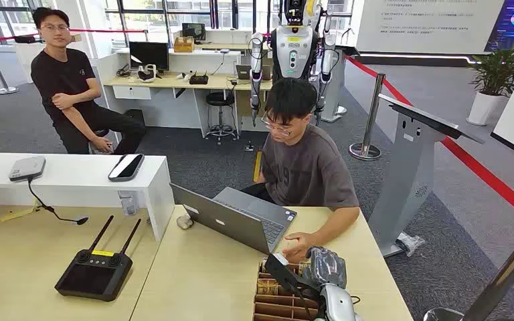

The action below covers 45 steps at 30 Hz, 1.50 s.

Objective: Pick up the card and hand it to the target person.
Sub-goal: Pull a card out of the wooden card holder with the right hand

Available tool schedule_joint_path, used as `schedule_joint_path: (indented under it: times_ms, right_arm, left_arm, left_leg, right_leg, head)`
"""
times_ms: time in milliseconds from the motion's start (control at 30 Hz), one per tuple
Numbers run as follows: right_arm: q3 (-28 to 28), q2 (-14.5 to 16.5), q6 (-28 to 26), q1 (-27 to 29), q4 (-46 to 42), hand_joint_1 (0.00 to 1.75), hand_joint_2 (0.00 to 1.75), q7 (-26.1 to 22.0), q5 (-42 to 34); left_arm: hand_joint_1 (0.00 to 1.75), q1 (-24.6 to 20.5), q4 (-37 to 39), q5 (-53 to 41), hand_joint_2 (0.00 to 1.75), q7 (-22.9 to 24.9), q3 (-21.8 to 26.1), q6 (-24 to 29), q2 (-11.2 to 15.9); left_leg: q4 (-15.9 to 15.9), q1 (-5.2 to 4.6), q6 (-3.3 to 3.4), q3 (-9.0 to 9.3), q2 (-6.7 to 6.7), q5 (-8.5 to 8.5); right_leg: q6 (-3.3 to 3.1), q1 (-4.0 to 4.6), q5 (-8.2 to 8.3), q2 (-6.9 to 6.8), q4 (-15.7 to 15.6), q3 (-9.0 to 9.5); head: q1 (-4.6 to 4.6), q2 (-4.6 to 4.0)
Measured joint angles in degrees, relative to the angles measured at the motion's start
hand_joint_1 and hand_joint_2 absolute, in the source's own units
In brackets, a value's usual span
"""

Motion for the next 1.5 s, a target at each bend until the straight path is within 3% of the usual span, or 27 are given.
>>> schedule_joint_path:
  times_ms: [367, 500, 933, 1333, 1500]
  right_arm:
    - [0.0, 0.4, 1.0, 0.0, 1.3, 0.87, 1.75, 0.0, 0.0]
    - [0.0, 0.7, 1.3, 0.0, 1.8, 0.94, 1.75, 0.0, 0.1]
    - [0.7, 1.0, 0.6, 0.0, 3.1, 0.91, 1.75, -0.7, 0.2]
    - [0.8, 1.4, 0.6, 0.0, 3.3, 1.08, 1.75, -0.7, 0.1]
    - [0.8, 1.4, 0.4, -0.1, 3.3, 1.23, 1.75, -1.0, -0.1]
  left_arm:
    - [0.0, 0.0, 0.0, 0.0, 0.0, 0.0, 0.0, -0.1, 0.0]
    - [0.0, 0.0, 0.0, -0.1, 0.0, 0.0, 0.0, -0.1, 0.0]
    - [0.0, 0.0, 0.0, -0.1, 0.0, 0.0, 0.0, -0.1, 0.0]
    - [0.0, 0.0, 0.0, -0.1, 0.0, 0.0, 0.0, -0.1, 0.0]
    - [0.0, 0.0, 0.0, -0.1, 0.0, 0.0, 0.0, -0.1, 0.0]
  left_leg:
    - [0.0, 0.0, 0.0, 0.0, 0.0, 0.0]
    - [0.0, 0.0, 0.0, 0.0, 0.0, 0.0]
    - [0.0, 0.0, 0.0, 0.0, 0.0, 0.0]
    - [0.0, 0.0, 0.0, 0.0, 0.01, 0.0]
    - [0.0, 0.0, 0.0, 0.01, 0.01, 0.0]
  right_leg:
    - [0.0, 0.0, 0.0, 0.0, 0.0, 0.0]
    - [0.0, 0.0, 0.0, 0.0, 0.0, 0.0]
    - [0.0, 0.0, 0.0, 0.0, 0.0, 0.0]
    - [0.0, 0.0, 0.0, 0.01, 0.0, 0.0]
    - [0.0, 0.0, 0.0, 0.0, 0.0, 0.0]
  head:
    - [-0.03, 0.0]
    - [-0.01, 0.0]
    - [-0.02, 0.0]
    - [-0.01, 0.0]
    - [-0.02, 0.0]
